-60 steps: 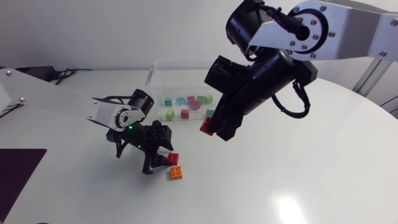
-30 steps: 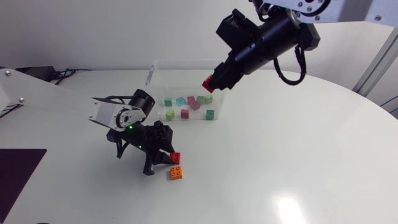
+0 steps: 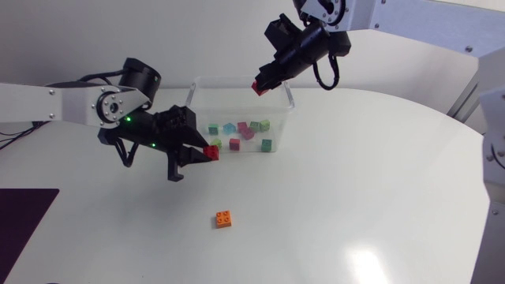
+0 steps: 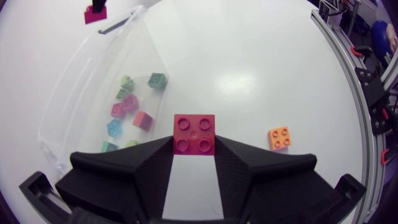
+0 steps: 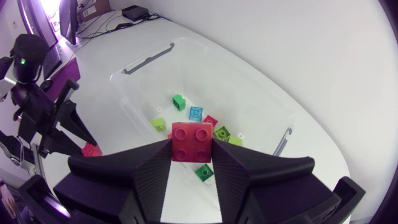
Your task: Place the duplo bricks in the container
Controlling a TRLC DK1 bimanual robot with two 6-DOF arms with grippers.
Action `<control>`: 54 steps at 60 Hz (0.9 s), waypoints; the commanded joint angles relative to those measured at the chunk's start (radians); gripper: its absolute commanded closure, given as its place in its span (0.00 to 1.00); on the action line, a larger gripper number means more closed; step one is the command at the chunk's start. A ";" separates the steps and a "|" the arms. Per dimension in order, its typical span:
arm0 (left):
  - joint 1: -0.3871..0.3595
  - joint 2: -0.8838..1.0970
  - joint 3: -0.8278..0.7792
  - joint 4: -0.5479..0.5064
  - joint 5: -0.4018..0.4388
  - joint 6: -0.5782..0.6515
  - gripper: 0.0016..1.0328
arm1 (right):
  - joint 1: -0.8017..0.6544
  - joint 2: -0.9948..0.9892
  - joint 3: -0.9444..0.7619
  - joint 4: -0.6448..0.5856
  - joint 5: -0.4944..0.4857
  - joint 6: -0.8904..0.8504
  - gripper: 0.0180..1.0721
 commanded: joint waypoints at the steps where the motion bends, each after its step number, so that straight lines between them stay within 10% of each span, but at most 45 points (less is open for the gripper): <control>1: 0.015 -0.047 0.039 -0.016 0.013 -0.037 0.74 | -0.012 0.066 0.067 -0.007 -0.004 0.025 0.67; 25: 0.046 -0.053 0.160 -0.022 0.020 -0.120 0.74 | -0.041 0.183 0.168 -0.008 -0.004 0.045 0.64; 35: 0.050 -0.039 0.200 -0.011 0.022 -0.148 0.74 | -0.050 0.224 0.229 -0.049 -0.001 0.048 0.06; 54: 0.049 0.086 0.349 0.084 0.022 -0.267 0.74 | -0.052 0.107 0.165 -0.056 -0.001 0.042 0.05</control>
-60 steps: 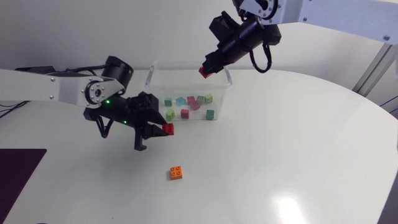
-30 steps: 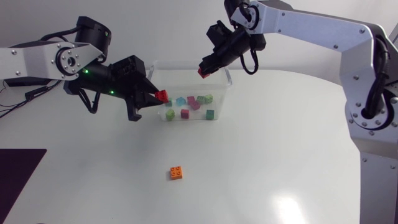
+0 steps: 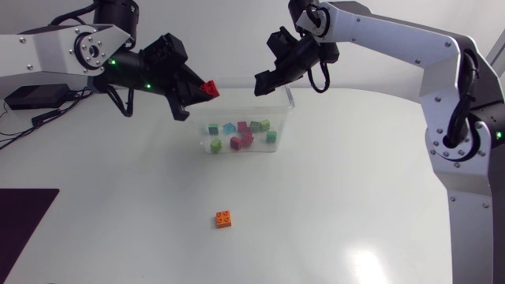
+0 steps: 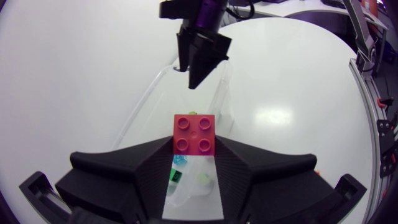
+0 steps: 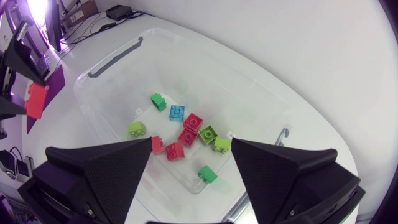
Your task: Place the duplo bricks in the container
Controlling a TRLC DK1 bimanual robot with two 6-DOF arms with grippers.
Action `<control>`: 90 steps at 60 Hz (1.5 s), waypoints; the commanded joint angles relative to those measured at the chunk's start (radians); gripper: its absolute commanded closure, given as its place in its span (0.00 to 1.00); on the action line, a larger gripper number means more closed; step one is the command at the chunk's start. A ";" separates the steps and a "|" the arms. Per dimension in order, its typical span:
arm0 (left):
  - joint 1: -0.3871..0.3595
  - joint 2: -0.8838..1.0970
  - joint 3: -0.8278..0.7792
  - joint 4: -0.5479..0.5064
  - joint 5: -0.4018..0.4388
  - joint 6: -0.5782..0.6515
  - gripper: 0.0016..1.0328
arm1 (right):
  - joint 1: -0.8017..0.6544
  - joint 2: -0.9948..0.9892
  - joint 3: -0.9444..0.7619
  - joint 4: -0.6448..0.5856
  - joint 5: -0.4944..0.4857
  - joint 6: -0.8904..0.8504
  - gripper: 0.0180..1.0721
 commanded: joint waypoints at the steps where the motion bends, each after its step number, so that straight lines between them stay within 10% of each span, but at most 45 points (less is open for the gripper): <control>1: 0.006 0.067 0.071 0.028 0.015 -0.062 0.74 | -0.001 -0.093 -0.049 -0.009 -0.002 0.011 0.05; 39: -0.037 0.397 0.395 0.031 -0.053 -0.137 0.71 | 0.175 -0.564 -0.801 0.108 -0.008 -0.101 0.05; 53: -0.034 0.388 0.403 -0.009 -0.060 -0.142 0.04 | 0.258 -0.556 -0.903 0.126 -0.008 -0.132 0.05; 90: 0.038 -0.019 0.007 -0.040 -0.060 -0.085 0.04 | 0.402 -0.372 -0.896 0.136 -0.005 -0.231 0.05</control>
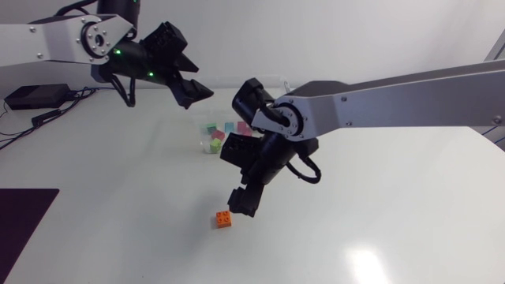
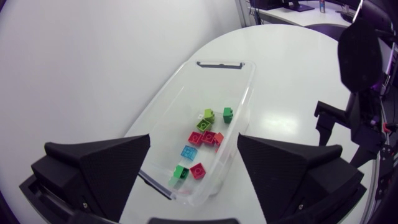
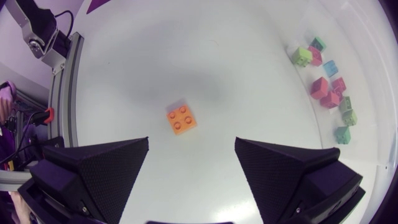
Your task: Place the duplo bricks in the container
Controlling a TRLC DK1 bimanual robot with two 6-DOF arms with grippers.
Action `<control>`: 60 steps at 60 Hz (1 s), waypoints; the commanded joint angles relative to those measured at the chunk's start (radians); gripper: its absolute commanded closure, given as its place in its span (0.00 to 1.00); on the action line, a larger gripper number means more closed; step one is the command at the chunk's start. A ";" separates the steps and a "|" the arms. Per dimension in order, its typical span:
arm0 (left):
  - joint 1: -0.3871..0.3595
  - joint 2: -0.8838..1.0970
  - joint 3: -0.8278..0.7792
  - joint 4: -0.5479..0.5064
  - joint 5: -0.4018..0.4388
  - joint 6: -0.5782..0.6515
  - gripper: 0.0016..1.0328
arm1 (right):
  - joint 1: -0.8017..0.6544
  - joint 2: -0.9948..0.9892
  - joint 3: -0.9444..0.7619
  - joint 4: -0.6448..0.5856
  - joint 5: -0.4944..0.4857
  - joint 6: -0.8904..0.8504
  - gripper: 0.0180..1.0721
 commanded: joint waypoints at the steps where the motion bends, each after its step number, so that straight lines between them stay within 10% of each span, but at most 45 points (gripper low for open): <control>1: 0.022 -0.063 -0.077 -0.022 0.001 0.035 0.04 | 0.015 0.046 0.007 0.007 -0.004 -0.040 0.05; 60: 0.230 -0.620 -0.715 -0.039 -0.021 0.051 0.04 | 0.100 0.280 0.227 -0.131 0.062 -0.198 0.05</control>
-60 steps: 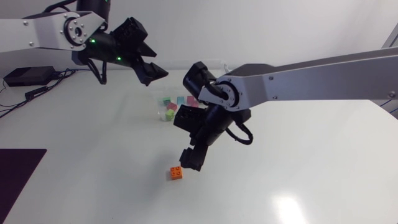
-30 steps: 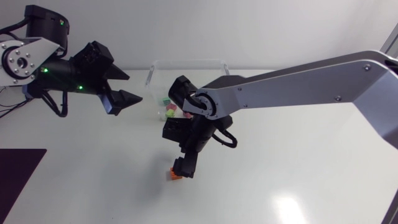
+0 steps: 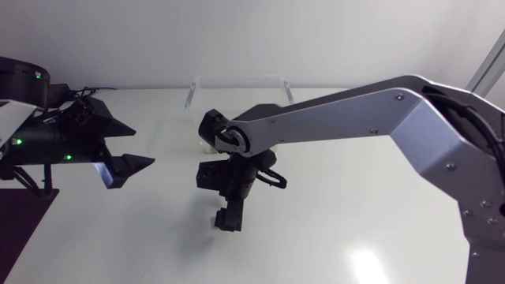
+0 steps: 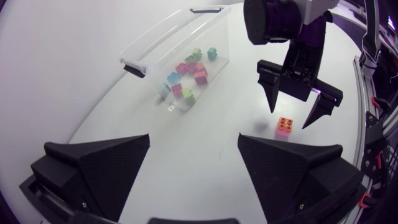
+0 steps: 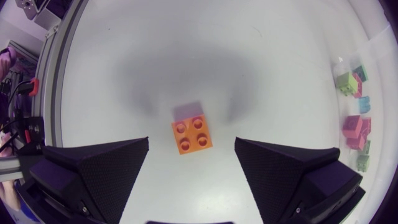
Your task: Place the duplo bricks in the container
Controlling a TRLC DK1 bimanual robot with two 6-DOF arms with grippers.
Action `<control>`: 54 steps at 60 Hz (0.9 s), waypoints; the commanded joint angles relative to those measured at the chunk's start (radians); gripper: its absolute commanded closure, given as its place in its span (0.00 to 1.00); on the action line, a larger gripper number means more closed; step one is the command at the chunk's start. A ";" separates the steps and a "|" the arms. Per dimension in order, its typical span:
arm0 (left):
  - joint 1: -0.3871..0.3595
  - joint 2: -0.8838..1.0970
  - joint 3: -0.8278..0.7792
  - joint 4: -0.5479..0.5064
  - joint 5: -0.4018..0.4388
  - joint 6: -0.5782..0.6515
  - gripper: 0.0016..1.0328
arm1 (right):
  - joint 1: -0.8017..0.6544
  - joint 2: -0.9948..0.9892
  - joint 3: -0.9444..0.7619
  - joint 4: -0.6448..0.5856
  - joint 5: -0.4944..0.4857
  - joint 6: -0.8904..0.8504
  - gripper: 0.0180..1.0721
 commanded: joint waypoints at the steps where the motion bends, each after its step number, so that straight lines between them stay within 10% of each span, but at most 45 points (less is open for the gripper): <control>1: 0.025 -0.051 -0.049 0.001 -0.001 0.003 0.04 | 0.011 0.035 0.042 -0.033 0.006 -0.034 0.05; 36: 0.121 -0.250 -0.205 -0.001 0.004 -0.020 0.04 | 0.037 0.112 0.117 -0.123 0.045 -0.054 0.16; 54: 0.151 -0.330 -0.244 -0.028 0.020 -0.022 0.04 | 0.056 0.155 0.134 -0.148 0.060 -0.050 0.43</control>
